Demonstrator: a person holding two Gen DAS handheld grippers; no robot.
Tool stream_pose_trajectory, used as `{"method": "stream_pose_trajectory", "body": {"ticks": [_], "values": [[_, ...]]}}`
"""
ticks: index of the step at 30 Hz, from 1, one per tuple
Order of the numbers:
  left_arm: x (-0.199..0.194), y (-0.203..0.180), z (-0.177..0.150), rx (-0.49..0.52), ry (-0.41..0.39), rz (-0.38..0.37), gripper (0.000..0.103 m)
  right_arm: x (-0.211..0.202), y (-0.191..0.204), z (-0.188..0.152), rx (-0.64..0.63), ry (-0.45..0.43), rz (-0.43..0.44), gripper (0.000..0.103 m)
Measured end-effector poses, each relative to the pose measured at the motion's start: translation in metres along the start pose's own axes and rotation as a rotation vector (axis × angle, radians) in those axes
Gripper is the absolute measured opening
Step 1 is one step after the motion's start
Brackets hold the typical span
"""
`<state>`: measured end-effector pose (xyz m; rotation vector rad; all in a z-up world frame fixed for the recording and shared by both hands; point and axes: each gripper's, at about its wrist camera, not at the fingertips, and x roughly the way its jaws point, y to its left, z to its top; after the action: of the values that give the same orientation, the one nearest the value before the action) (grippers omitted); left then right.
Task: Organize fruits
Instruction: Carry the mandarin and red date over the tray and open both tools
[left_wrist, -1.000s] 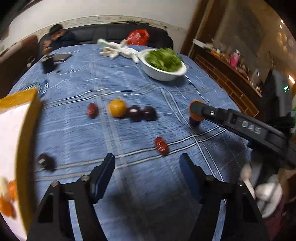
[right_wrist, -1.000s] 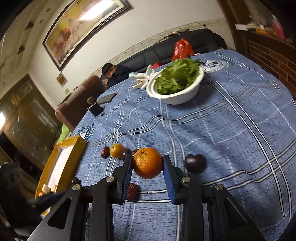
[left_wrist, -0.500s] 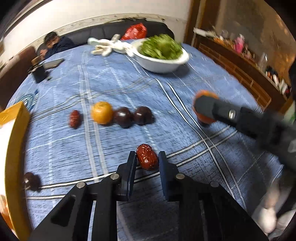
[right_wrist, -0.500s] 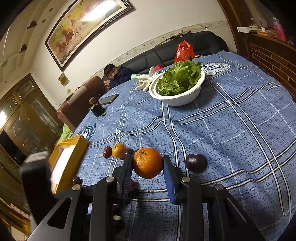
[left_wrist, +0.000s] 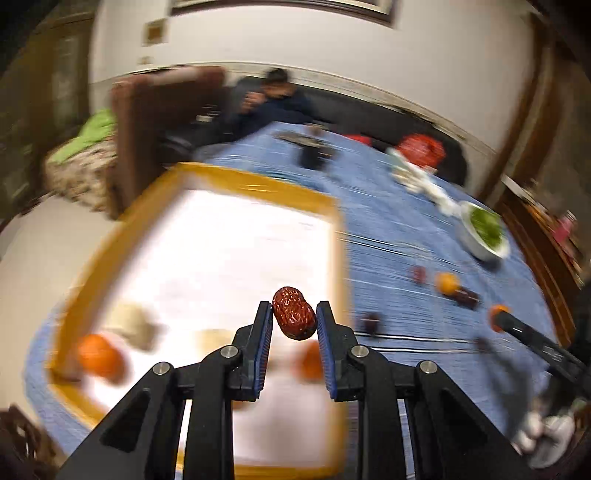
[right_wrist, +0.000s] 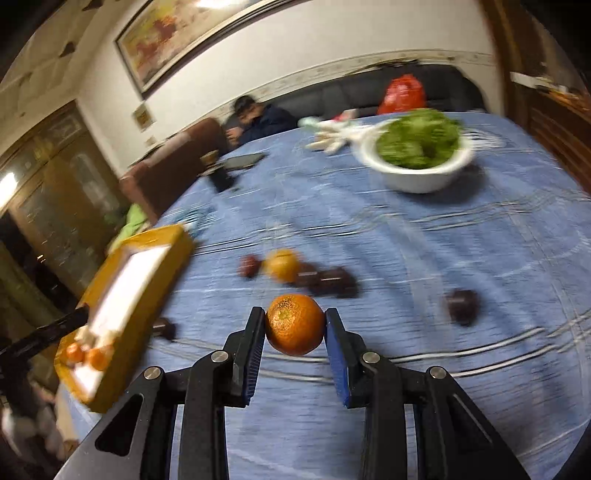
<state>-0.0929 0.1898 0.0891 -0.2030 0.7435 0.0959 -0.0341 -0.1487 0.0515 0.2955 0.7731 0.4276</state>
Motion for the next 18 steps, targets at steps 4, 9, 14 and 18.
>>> {"method": "stream_pose_trajectory", "body": {"ticks": [4,9,14,18], "values": [[0.000,0.049,-0.004,-0.094,0.007,0.033,0.023,0.018,0.062,0.000,-0.096,0.046,0.080,0.036],[0.001,0.067,-0.018,-0.114,0.032,-0.007,0.024,0.053,0.136,-0.004,-0.220,0.121,0.141,0.036],[0.008,0.067,-0.024,-0.111,0.067,-0.031,0.024,0.094,0.187,-0.005,-0.309,0.194,0.155,0.037],[0.010,0.071,-0.026,-0.114,0.081,-0.035,0.024,0.124,0.209,-0.004,-0.334,0.240,0.147,0.037]]}}
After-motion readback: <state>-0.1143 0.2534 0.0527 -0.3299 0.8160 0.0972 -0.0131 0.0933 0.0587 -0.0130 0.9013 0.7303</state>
